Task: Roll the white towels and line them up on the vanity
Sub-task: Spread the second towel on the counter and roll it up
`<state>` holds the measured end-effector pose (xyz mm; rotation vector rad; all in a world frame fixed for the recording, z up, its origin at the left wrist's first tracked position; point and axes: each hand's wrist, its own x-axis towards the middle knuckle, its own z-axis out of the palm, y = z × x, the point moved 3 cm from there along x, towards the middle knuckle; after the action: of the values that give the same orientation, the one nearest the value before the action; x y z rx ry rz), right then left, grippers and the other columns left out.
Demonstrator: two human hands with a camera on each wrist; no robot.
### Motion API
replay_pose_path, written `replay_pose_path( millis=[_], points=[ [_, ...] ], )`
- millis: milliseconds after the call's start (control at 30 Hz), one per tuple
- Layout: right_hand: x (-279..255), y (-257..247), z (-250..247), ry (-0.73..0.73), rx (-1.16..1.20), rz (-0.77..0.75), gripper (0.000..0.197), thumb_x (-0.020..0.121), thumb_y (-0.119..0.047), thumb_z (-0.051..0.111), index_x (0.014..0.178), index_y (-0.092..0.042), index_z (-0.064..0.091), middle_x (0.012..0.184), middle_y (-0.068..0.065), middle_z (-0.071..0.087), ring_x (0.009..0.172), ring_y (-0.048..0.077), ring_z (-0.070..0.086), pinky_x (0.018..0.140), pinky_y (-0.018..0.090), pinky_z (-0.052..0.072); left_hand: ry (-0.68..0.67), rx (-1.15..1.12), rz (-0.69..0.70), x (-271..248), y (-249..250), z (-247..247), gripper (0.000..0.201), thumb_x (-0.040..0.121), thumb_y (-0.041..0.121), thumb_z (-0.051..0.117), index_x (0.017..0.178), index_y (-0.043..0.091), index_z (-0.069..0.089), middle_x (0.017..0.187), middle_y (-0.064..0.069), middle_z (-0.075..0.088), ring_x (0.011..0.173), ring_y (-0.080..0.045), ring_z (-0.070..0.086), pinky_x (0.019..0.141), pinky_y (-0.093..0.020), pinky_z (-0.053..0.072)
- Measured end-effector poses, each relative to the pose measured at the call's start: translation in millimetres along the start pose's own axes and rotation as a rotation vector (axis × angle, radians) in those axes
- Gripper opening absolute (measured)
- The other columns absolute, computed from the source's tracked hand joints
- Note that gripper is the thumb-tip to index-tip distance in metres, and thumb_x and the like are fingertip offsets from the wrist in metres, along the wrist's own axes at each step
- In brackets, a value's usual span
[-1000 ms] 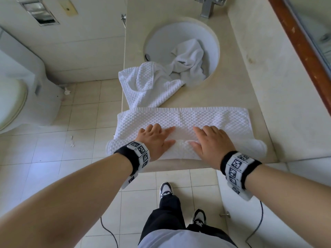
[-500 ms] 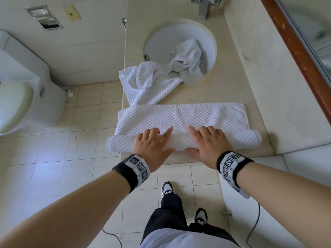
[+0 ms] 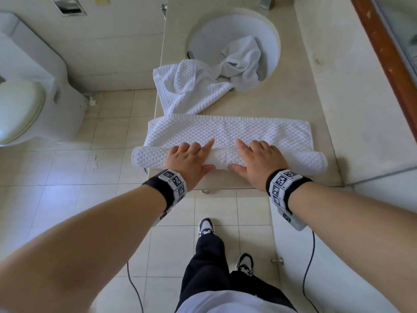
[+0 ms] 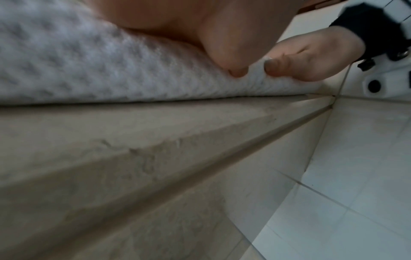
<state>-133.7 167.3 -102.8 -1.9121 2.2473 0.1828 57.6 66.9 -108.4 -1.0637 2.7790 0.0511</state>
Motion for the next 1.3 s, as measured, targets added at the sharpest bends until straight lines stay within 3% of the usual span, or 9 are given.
replay_pose_path(
  millis=[367,567,700,767,833,900,1067,1167,1300],
  points=[
    [-18.6,3.5,5.2,-0.150,0.149,-0.141,0.080,0.092,-0.074,0.010,0.157,-0.026,0.013,0.128,0.003,0.057,0.113,0.023,0.054,0.095,0.041,0.045,-0.108,-0.088,0.047,-30.1,10.9,0.1,0.072,0.096,0.066,0.026,0.156,0.034,0.006,0.128,0.008,0.052,0.115,-0.020,0.050,0.096,-0.039,0.039],
    [-4.3,6.6,6.0,-0.116,0.133,-0.128,0.069,0.096,-0.068,0.011,0.155,-0.035,-0.001,0.112,0.003,0.054,0.099,0.022,0.052,0.088,0.040,0.045,-0.141,-0.106,0.073,-10.2,4.9,3.5,0.072,0.094,0.070,0.013,0.156,0.035,0.003,0.124,0.005,0.047,0.114,-0.018,0.045,0.095,-0.037,0.038],
    [7.1,10.2,6.1,-0.111,0.101,-0.098,0.071,0.095,-0.069,0.012,0.155,-0.035,0.000,0.116,0.003,0.048,0.104,0.022,0.046,0.092,0.041,0.040,-0.125,-0.081,0.060,0.2,0.6,-1.0,0.070,0.093,0.070,0.006,0.155,0.039,0.004,0.140,0.001,0.038,0.129,-0.023,0.036,0.108,-0.044,0.031],
    [15.6,12.7,5.3,-0.138,0.117,-0.075,0.072,0.093,-0.071,0.012,0.155,-0.036,0.000,0.122,0.004,0.046,0.110,0.023,0.045,0.096,0.042,0.039,-0.166,-0.095,0.031,8.3,-1.1,-2.5,0.067,0.092,0.071,0.004,0.154,0.045,-0.001,0.156,-0.003,0.023,0.145,-0.029,0.019,0.119,-0.054,0.014],
    [22.7,15.2,5.8,-0.173,0.132,-0.059,0.074,0.092,-0.073,0.011,0.156,-0.036,0.002,0.128,0.005,0.044,0.116,0.024,0.043,0.099,0.043,0.038,-0.234,-0.122,0.011,15.6,-3.0,-1.3,0.065,0.092,0.072,0.002,0.152,0.049,-0.007,0.165,0.003,-0.001,0.152,-0.028,-0.006,0.119,-0.059,-0.003],
    [25.5,15.9,3.9,-0.189,0.130,-0.055,0.074,0.092,-0.073,0.010,0.156,-0.035,0.006,0.133,0.006,0.043,0.121,0.025,0.042,0.101,0.043,0.037,-0.289,-0.136,0.010,22.4,-5.8,0.7,0.065,0.091,0.072,-0.001,0.152,0.050,-0.008,0.165,0.006,-0.011,0.151,-0.026,-0.015,0.119,-0.060,-0.006],
    [2.6,5.1,-6.5,-0.043,0.073,-0.039,0.076,0.093,-0.069,0.010,0.152,-0.024,0.025,0.119,0.002,0.049,0.105,0.023,0.045,0.091,0.040,0.039,-0.368,-0.151,0.013,34.7,-10.5,4.0,0.064,0.092,0.071,0.001,0.152,0.050,-0.006,0.165,0.005,-0.015,0.151,-0.025,-0.016,0.119,-0.060,-0.006],
    [-19.6,-4.0,2.2,0.031,0.034,-0.059,0.078,0.095,-0.069,0.024,0.150,-0.016,0.034,0.106,0.004,0.050,0.091,0.025,0.045,0.084,0.042,0.040,-0.398,-0.149,0.011,40.0,-11.2,3.5,0.062,0.094,0.070,0.004,0.152,0.051,-0.008,0.164,0.006,-0.018,0.150,-0.025,-0.018,0.119,-0.060,-0.004],
    [-23.2,-4.8,7.7,0.087,-0.037,-0.064,0.084,0.091,-0.072,0.035,0.151,-0.014,0.037,0.101,0.005,0.052,0.087,0.026,0.045,0.079,0.042,0.040,-0.397,-0.160,-0.013,37.9,-8.3,-1.1,0.063,0.095,0.068,0.005,0.153,0.049,-0.006,0.165,0.006,-0.012,0.152,-0.024,-0.014,0.119,-0.059,-0.002]
  ],
)
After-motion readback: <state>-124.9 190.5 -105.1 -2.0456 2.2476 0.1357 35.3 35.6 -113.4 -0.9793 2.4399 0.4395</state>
